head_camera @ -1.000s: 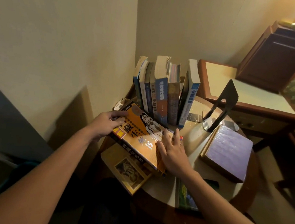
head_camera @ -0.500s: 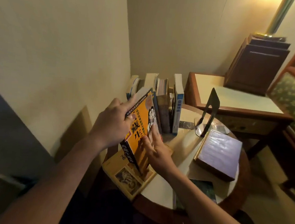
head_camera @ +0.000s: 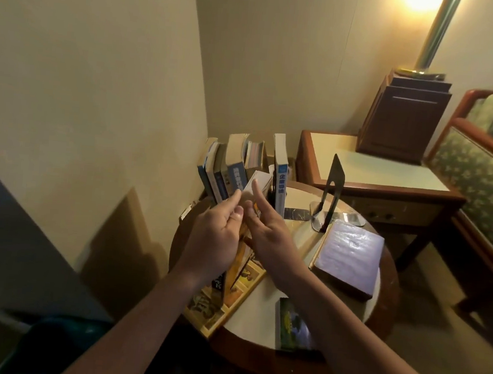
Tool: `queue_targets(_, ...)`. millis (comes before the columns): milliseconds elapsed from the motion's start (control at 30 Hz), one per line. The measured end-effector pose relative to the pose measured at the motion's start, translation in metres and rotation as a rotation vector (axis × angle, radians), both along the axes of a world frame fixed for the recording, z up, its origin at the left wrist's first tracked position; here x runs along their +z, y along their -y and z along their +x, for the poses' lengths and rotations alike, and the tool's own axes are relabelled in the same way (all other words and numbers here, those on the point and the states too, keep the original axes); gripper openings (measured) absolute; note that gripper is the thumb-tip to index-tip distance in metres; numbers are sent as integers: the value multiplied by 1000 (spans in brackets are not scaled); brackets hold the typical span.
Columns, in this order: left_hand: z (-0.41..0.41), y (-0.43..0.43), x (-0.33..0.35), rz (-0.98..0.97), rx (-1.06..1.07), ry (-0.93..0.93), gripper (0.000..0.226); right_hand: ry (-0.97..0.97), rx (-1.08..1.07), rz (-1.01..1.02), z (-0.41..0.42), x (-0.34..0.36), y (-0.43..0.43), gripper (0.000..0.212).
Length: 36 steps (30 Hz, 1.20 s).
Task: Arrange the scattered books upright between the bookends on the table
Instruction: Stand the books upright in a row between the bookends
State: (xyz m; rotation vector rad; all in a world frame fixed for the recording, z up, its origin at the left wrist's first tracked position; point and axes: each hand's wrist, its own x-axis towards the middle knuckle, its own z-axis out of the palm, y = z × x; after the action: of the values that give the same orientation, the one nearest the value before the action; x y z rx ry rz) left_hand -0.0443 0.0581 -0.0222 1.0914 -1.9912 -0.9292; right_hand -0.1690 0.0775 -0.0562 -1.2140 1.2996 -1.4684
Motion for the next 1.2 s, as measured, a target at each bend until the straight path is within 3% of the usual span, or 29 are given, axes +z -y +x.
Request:
queue_targets(167,-21,-19,-11,206,-43,-254,43,14,1,65,-24,8,-26,47)
queue_targets(433,-56,-40,-47,444,-258,-310,43,-145,-80,222,-54,16,-60,42)
queue_targets(533,-64,-40,-66,461,-322,-169,56,-307,-118,332,-67,11,-69,42)
queue_targets(667,-67,-29,-95,291,-255,241,64,-387,-203,458,-80,7,-75,51)
queue_targets(833,-61,-8,-114,377,-197,380,83,-371,-219,396,-93,21,-77,53)
queue_targets(933,-47,12,-135,366,-167,578,93,-534,-247,340,-106,43,-76,55)
queue_targets(1033,-32,35,-157,239,-116,773,81,-726,-298,289,-122,63,-68,52)
queue_targets(1200,-20,58,-172,199,-63,896,75,-899,-323,244,-145,82,-41,47)
